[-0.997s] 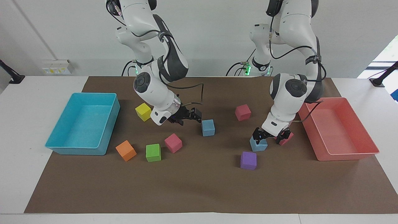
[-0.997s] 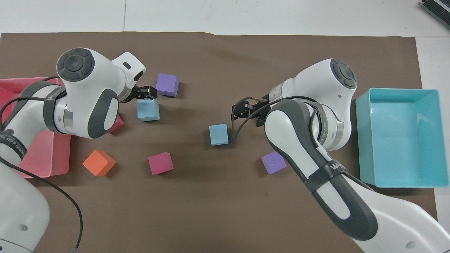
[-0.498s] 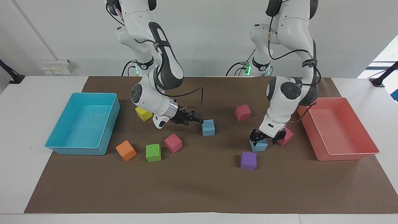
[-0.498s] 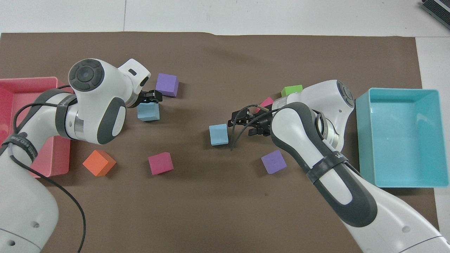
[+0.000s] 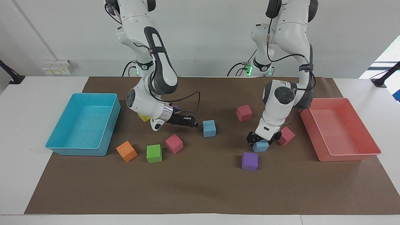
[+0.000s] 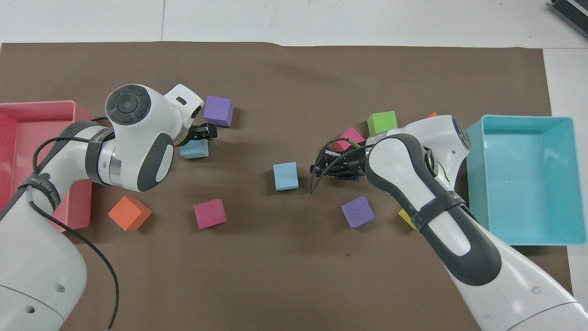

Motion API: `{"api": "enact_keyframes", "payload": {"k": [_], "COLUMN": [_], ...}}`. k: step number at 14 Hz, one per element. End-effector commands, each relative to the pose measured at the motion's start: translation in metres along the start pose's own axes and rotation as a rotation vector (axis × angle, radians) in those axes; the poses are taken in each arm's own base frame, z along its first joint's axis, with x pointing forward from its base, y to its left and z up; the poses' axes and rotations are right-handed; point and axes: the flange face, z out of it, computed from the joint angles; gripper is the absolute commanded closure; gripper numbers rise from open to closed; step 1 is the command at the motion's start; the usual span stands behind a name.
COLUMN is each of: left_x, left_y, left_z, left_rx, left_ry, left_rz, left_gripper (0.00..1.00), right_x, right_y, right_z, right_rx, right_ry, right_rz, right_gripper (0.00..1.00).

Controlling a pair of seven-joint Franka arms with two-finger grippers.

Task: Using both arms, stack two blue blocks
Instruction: 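Lower the left gripper and grasp the light-blue cube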

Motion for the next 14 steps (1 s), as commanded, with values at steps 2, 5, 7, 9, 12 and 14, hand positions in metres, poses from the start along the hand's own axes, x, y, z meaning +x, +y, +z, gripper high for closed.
{"api": "enact_keyframes", "payload": {"k": [2, 5, 7, 9, 12, 14], "left_x": [-0.009, -0.008, -0.008, -0.009, -0.010, -0.010], "left_y": [-0.007, -0.005, -0.004, -0.006, -0.005, -0.003], "left_z": [0.007, 0.007, 0.006, 0.006, 0.006, 0.004], "left_rx": [0.016, 0.011, 0.009, 0.011, 0.018, 0.016], "left_ry": [0.008, 0.021, 0.025, 0.019, 0.005, 0.010], "left_rz": [0.001, 0.015, 0.017, 0.015, 0.016, 0.016], "left_gripper": [0.00, 0.00, 0.00, 0.21, 0.56, 0.71], "right_x": [-0.001, 0.003, 0.004, 0.005, 0.006, 0.007], "right_y": [0.011, 0.022, 0.025, 0.025, 0.031, 0.030], "right_z": [0.002, 0.007, 0.023, 0.022, 0.029, 0.029], "right_rx": [0.025, 0.033, 0.053, 0.053, 0.060, 0.063], "right_ry": [0.014, 0.004, 0.003, 0.009, -0.001, 0.000], "right_rz": [0.011, 0.045, 0.077, 0.080, 0.100, 0.100], "right_gripper": [1.00, 1.00, 1.00, 1.00, 1.00, 1.00]}}
